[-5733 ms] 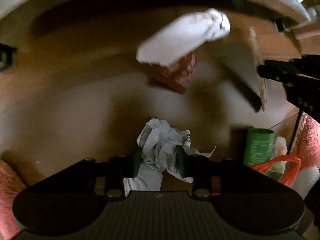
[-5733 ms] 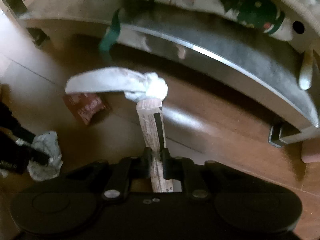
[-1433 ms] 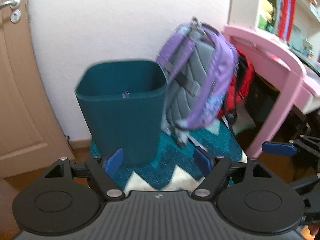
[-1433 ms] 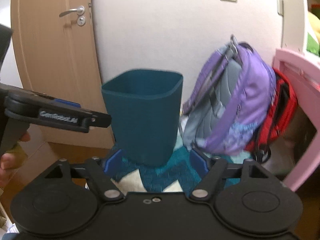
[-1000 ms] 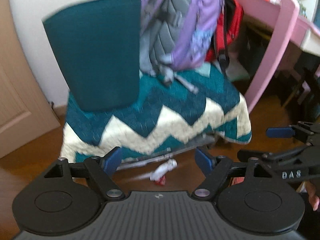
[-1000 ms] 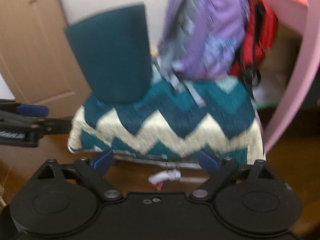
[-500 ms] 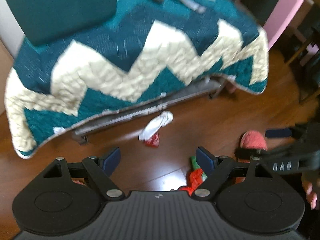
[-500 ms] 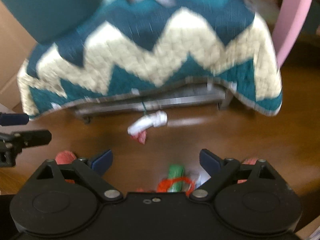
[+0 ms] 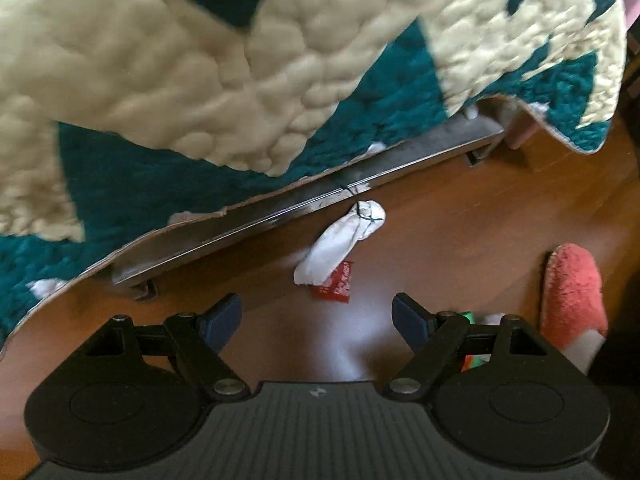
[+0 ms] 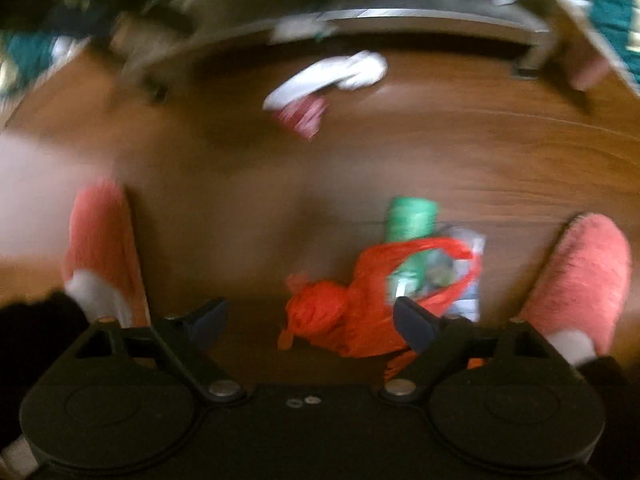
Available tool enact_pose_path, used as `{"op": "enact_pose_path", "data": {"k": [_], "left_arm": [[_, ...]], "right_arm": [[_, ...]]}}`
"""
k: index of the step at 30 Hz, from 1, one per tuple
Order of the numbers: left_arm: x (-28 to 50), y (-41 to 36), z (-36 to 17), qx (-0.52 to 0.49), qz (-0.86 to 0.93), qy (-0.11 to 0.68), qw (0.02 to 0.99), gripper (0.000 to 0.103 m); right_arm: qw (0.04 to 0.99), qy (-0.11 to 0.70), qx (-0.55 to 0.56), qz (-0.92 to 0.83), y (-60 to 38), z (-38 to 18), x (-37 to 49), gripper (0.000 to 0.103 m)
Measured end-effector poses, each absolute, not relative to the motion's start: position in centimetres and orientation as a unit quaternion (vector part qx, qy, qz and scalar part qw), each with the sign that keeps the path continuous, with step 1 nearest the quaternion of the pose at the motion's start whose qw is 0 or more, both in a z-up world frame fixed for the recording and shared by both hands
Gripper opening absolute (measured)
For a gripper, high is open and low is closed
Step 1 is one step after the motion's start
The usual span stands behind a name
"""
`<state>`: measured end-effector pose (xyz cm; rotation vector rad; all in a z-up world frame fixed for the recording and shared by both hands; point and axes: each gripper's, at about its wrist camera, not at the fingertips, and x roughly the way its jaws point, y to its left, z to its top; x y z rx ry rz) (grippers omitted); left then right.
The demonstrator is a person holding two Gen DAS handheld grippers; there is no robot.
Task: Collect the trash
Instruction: 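Close left gripper on white knotted cloth while right grips orange plastic bag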
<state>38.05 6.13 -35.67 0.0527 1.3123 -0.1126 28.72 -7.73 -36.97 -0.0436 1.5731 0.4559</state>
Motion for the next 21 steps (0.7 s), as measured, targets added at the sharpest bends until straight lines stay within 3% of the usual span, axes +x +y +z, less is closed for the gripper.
{"op": "enact_pose_path", "data": {"k": [10, 21], "left_arm": [[41.5, 6.6, -44.1, 0.027, -0.063, 0.634, 0.77, 0.082], [45.4, 2.8, -49.4, 0.074, -0.11, 0.616, 0.777, 0.082]], "right_arm": [[0.614, 0.682, -0.173, 0.357, -2.8, -43.5, 26.1, 0.083], [0.564, 0.642, -0.253, 0.454, -1.6, -48.1, 24.2, 0.084]]}}
